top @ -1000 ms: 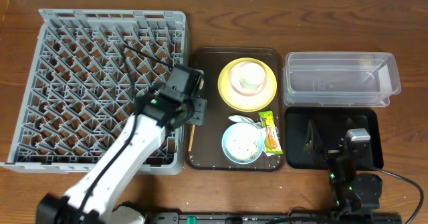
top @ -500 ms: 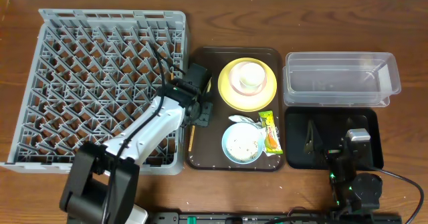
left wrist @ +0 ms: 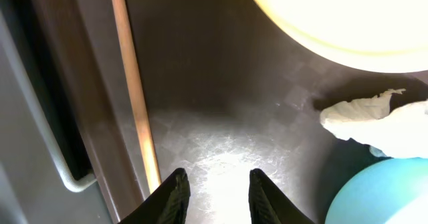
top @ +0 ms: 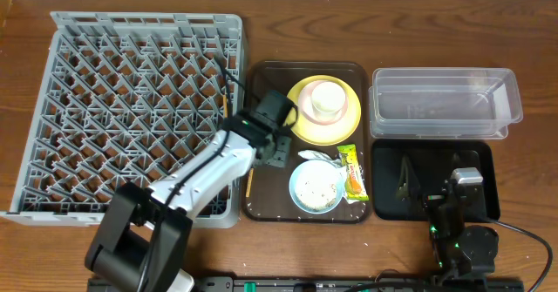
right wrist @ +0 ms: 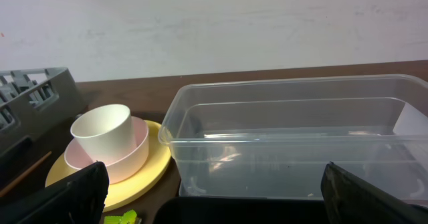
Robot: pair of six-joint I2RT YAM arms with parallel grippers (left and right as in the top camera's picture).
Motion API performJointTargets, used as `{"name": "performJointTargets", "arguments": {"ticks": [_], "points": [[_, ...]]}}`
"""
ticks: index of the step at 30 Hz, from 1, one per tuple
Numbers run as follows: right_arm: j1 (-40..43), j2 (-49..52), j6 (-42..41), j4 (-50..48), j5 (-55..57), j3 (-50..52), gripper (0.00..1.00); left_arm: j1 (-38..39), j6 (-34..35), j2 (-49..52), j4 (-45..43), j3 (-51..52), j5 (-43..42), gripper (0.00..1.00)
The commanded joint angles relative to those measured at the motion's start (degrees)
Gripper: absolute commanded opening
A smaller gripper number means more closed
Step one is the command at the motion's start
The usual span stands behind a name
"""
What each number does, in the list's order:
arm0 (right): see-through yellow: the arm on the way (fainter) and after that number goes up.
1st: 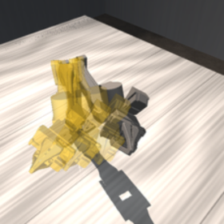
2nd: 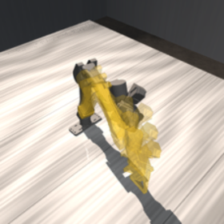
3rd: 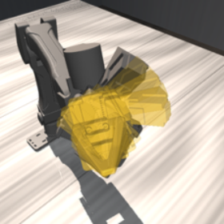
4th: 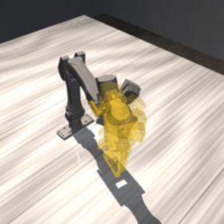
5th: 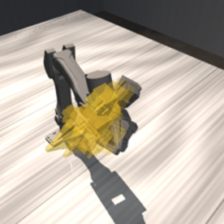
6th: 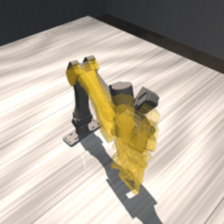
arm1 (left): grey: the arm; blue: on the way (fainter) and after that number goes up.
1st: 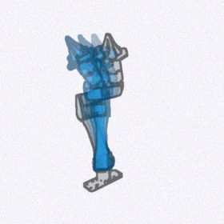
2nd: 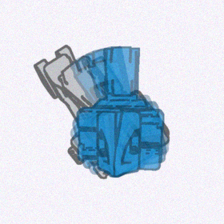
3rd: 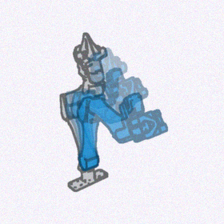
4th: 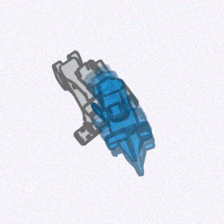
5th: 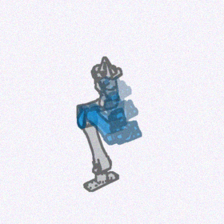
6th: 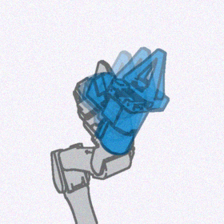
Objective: Sort waste into correct bins and load items into the dishwasher
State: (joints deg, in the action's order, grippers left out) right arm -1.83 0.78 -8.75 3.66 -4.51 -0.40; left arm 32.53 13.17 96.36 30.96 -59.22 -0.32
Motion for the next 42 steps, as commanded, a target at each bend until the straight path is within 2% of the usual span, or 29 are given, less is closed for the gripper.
{"name": "performJointTargets", "arguments": {"ticks": [1,4,21,31,37,42], "points": [[0.3,0.0,-0.6,0.2,-0.2,0.1,0.99,2.0,4.3,0.7,-0.3,0.7,10.1,0.32],[0.3,0.0,-0.6,0.2,-0.2,0.0,0.99,2.5,4.5,0.7,-0.5,0.7,13.5,0.32],[0.3,0.0,-0.6,0.2,-0.2,0.1,0.99,1.8,4.5,10.0,-2.2,0.7,12.8,0.32],[0.3,0.0,-0.6,0.2,-0.2,0.1,0.99,1.8,3.5,11.0,-3.0,0.6,0.5,0.31],[0.3,0.0,-0.6,0.2,-0.2,0.1,0.99,1.8,3.5,7.8,-3.0,0.3,2.1,0.31],[0.3,0.0,-0.6,0.2,-0.2,0.1,0.99,1.8,4.2,3.8,-2.8,0.2,7.8,0.31]]}}
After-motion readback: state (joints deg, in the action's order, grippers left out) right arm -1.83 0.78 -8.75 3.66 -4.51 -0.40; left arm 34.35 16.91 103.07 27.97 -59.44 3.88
